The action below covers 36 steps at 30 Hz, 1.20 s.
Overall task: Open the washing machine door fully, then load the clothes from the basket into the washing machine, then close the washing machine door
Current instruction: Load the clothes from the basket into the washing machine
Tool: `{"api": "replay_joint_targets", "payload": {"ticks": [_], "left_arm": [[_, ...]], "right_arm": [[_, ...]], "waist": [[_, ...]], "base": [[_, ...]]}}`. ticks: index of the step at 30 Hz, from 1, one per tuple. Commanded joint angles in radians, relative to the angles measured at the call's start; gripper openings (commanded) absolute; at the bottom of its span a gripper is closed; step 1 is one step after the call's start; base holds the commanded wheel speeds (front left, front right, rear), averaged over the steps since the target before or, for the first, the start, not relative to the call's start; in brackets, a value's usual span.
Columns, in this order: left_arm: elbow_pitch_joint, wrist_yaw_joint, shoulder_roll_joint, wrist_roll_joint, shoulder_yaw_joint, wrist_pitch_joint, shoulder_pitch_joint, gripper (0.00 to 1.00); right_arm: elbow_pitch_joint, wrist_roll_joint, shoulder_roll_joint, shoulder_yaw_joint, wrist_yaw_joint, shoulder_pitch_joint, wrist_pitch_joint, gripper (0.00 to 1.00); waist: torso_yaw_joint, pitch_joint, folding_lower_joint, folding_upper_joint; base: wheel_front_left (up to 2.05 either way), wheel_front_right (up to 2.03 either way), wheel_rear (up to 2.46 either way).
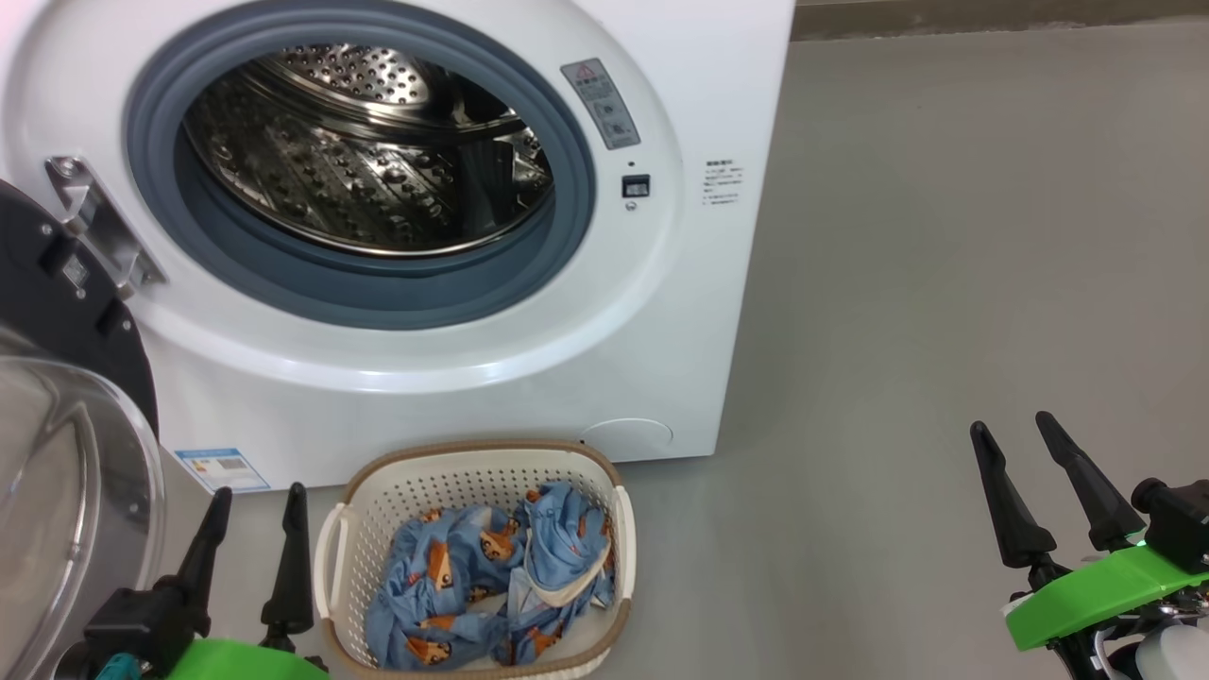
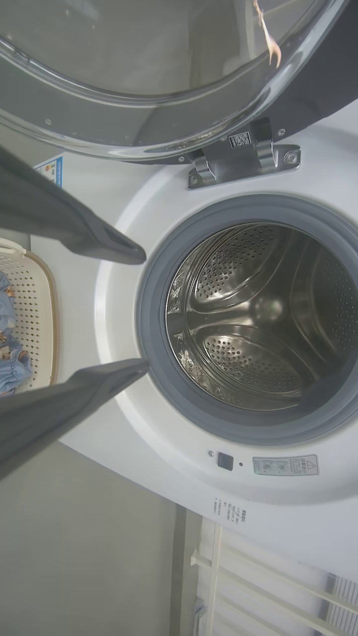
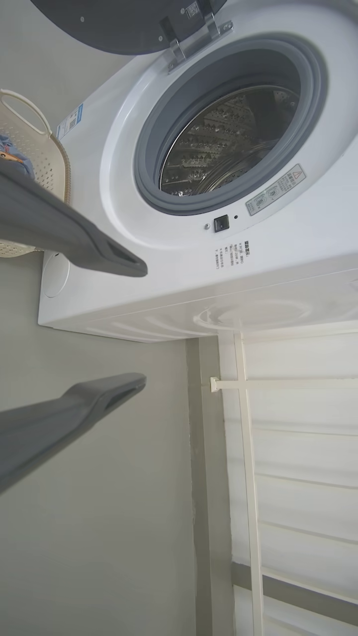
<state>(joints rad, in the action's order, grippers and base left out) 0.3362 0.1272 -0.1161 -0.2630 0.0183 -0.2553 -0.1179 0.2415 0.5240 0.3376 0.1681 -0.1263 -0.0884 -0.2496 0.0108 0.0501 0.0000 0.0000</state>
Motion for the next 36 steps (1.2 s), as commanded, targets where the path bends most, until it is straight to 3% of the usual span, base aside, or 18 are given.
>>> {"api": "replay_joint_targets", "payload": {"ticks": [1, 17, 26, 36], "left_arm": [[-0.023, 0.003, -0.026, 0.003, 0.025, -0.006, -0.038, 1.00], [-0.003, 0.003, 0.004, 0.023, 0.004, -0.006, -0.040, 1.00], [0.119, 0.003, 0.026, 0.040, -0.029, -0.006, -0.067, 1.00], [0.330, 0.003, 0.042, 0.054, -0.081, -0.006, -0.195, 1.00]], "right_arm": [[-0.025, -0.014, 0.018, 0.015, -0.004, -0.017, -0.012, 1.00], [-0.029, -0.016, 0.010, 0.010, -0.004, -0.028, -0.012, 1.00], [-0.033, -0.013, 0.004, 0.019, -0.004, -0.050, -0.012, 1.00], [-0.048, -0.014, -0.009, 0.027, -0.004, -0.102, -0.012, 1.00]], "waist": [[0.000, 0.002, 0.0000, 0.0000], [0.005, 0.027, 0.0000, 0.0000], [-0.006, 0.066, 0.0000, 0.0000], [-0.031, 0.184, 0.0000, 0.0000]], "base": [[0.47, -1.09, 0.63], [0.09, -0.15, 0.06], [0.00, 0.00, 0.00], [0.00, 0.00, 0.00]]}}
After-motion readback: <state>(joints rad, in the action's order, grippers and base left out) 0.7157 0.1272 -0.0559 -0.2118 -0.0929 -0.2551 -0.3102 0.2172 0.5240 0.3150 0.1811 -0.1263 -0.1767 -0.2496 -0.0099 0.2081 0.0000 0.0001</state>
